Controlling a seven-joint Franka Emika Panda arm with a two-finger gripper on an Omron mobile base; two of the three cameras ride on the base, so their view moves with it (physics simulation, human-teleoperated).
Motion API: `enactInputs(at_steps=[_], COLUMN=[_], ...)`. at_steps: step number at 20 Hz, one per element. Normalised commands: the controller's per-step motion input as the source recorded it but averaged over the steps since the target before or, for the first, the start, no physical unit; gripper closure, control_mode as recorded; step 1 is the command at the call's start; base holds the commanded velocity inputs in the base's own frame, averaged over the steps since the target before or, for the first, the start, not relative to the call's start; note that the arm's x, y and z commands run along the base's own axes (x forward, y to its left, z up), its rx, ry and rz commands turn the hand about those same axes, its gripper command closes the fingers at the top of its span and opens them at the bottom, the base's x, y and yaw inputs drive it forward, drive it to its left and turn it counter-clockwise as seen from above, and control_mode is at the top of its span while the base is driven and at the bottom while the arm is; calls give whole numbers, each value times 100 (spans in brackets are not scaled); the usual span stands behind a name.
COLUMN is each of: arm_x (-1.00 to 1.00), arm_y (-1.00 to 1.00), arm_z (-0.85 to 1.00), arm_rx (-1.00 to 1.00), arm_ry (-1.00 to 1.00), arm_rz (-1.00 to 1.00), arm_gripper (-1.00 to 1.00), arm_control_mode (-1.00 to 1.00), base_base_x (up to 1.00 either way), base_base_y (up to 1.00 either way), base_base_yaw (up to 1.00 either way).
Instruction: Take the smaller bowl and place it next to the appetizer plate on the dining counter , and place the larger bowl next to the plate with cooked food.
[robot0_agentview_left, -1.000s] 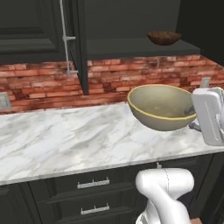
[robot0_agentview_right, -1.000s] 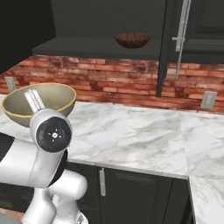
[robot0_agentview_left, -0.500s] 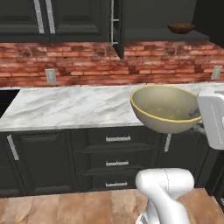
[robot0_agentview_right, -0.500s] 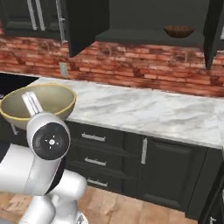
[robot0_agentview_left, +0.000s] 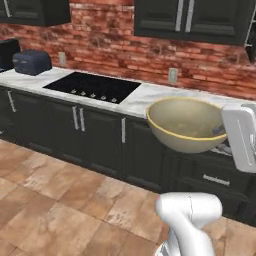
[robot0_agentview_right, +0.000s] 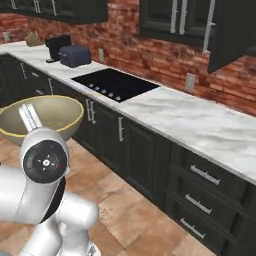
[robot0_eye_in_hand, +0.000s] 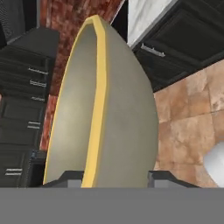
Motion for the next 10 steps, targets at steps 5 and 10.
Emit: enactInputs(at_steps=[5,10], arm_x=[0,0], arm_y=[0,0], arm_z=[0,0], arm_rx=[0,0], arm_ry=[0,0], arm_rz=[0,0], arm_gripper=[100,100], arm_control_mode=[100,100], base_base_x=[28,74], base_base_y=[58,49], base_base_yaw=[80,72])
